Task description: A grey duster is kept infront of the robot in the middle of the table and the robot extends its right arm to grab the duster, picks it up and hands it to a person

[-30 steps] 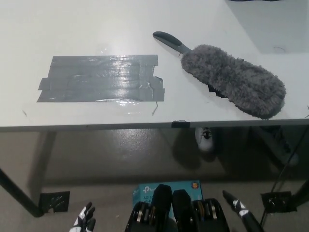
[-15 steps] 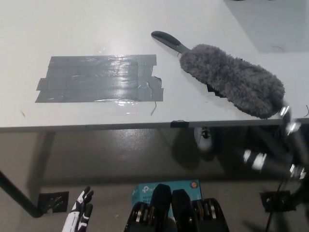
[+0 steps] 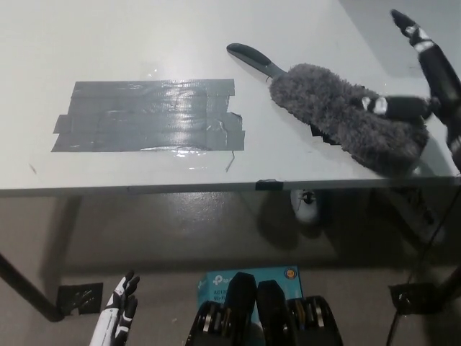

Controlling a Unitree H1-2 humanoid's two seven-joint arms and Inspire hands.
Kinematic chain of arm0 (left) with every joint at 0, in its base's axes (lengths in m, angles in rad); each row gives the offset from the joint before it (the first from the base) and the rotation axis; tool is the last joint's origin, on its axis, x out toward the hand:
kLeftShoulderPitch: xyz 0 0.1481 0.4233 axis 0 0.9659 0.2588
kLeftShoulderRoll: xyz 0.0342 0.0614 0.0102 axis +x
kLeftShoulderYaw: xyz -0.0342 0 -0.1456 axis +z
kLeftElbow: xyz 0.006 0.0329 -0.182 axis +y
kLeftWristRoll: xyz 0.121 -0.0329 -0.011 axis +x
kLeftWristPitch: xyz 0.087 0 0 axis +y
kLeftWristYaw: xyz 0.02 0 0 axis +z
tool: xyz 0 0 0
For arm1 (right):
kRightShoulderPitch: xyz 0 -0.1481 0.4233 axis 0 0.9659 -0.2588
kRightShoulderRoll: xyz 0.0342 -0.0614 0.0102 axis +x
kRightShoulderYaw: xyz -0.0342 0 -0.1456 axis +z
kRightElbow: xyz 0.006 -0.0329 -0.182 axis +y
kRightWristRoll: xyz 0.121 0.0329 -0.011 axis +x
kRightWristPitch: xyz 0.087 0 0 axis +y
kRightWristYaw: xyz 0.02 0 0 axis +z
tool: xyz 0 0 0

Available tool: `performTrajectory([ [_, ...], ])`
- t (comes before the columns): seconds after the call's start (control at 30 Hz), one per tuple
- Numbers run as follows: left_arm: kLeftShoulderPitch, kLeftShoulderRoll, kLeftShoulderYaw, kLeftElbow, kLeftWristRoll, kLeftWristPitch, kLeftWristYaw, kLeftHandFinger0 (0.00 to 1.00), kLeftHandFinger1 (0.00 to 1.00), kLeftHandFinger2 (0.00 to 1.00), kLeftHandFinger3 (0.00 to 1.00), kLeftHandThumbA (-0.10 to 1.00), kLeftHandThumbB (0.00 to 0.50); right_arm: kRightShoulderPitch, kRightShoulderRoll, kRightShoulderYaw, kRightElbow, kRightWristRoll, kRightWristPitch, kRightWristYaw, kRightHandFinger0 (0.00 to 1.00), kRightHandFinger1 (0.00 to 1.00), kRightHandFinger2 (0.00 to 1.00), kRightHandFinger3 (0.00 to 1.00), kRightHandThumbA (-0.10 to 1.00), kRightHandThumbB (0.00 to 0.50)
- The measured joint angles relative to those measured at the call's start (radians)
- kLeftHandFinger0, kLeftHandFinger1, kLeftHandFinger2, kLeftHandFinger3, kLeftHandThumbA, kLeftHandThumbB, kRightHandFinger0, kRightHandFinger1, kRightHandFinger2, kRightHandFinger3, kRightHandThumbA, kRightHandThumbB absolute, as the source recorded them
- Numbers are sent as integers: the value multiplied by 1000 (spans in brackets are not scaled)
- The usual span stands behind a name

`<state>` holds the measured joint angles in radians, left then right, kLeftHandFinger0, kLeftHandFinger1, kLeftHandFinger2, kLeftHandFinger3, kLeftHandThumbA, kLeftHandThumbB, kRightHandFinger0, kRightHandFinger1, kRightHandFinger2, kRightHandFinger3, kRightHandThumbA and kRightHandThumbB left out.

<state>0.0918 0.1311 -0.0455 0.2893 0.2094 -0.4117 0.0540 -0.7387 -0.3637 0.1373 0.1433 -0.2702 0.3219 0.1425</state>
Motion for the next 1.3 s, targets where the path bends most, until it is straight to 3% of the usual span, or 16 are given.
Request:
performTrajectory([
  [0.2,0,0,-1,0,0,-1,0,1000,1000,1000,1000,1000,345,-144,11,91,302,-25,35,32,1000,1000,1000,1000,1000,474],
  [0.43,1,0,-1,1,0,-1,0,1000,1000,1000,1000,1000,348,-294,34,213,673,-56,43,76,1000,1000,1000,1000,1000,444],
  [0.7,2,1,-1,-3,1,-9,0,1000,1000,1000,1000,1000,348,-471,85,322,1030,-97,35,148,1000,1000,1000,1000,1000,500],
  [0.9,2,1,-1,-9,1,-9,0,1000,1000,1000,1000,1000,358,-506,110,348,1139,-111,-1,171,1000,1000,1000,1000,1000,481],
  [0.93,1,2,-1,-8,0,-9,0,1000,1000,1000,1000,1000,359,-506,111,350,1152,-111,-9,182,1000,1000,1000,1000,1000,428],
  [0.97,0,3,-1,-9,0,-9,0,1000,1000,1000,1000,1000,361,-505,111,355,1159,-112,-18,193,1000,1000,1000,1000,1000,420],
  [1.0,0,5,-1,-9,0,-9,0,1000,1000,1000,1000,996,355,-505,110,362,1161,-114,-29,205,1000,1000,1000,1000,1000,458],
  [1.1,-5,10,-1,-10,0,-9,0,1000,1000,1000,1000,980,349,-507,102,401,1170,-132,-74,260,1000,1000,1000,1000,1000,487],
  [1.2,-6,11,-1,-10,0,-9,0,1000,1000,1000,1000,978,349,-509,100,413,1174,-139,-93,282,1000,1000,1000,1000,1000,471],
  [1.3,-7,11,-1,-10,0,-9,0,1000,1000,1000,1000,976,348,-517,95,426,1178,-152,-118,321,1000,1000,1000,1000,1000,489],
])
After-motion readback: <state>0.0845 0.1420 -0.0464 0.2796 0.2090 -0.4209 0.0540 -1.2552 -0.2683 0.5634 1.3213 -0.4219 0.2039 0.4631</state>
